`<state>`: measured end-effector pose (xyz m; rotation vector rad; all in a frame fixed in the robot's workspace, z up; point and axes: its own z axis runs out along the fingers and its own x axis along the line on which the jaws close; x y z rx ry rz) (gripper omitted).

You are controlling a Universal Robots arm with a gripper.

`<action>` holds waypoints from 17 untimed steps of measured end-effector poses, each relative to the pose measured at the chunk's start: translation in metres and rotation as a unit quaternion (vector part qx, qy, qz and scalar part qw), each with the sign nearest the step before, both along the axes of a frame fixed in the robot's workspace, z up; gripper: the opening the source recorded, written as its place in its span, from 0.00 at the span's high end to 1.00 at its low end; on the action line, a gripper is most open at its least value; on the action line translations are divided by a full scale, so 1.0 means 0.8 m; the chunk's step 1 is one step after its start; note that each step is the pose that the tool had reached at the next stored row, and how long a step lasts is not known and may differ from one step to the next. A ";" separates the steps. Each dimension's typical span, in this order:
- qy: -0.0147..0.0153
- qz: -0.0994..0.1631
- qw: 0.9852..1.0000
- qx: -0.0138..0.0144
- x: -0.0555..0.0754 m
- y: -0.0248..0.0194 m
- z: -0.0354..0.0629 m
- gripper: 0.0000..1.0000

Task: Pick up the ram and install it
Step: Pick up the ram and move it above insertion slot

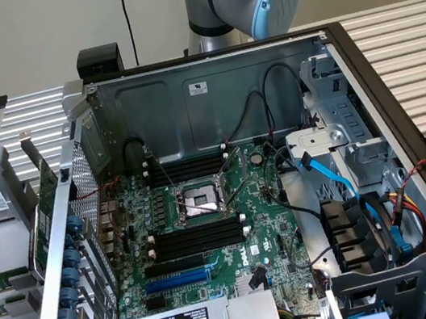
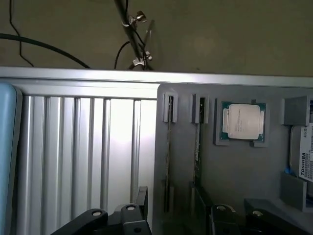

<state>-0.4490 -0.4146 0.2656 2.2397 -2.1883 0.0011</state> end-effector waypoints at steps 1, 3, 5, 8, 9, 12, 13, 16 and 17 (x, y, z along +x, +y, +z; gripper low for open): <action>0.000 0.000 1.000 0.000 0.001 0.0001 -0.002 0.49; 0.000 -0.001 1.000 0.000 0.001 0.0001 -0.007 0.49; 0.000 -0.004 1.000 0.000 0.001 0.0000 -0.011 0.49; 0.000 -0.014 1.000 0.000 0.001 0.0000 -0.018 0.49; 0.000 -0.016 1.000 0.000 0.001 0.0000 -0.020 0.49; 0.001 -0.015 1.000 0.000 0.001 0.0000 -0.027 0.49; 0.001 -0.014 1.000 0.000 0.001 0.0000 -0.029 0.49; 0.001 -0.007 1.000 0.000 0.001 0.0000 -0.036 0.49; 0.001 -0.005 1.000 0.000 0.001 0.0000 -0.038 0.49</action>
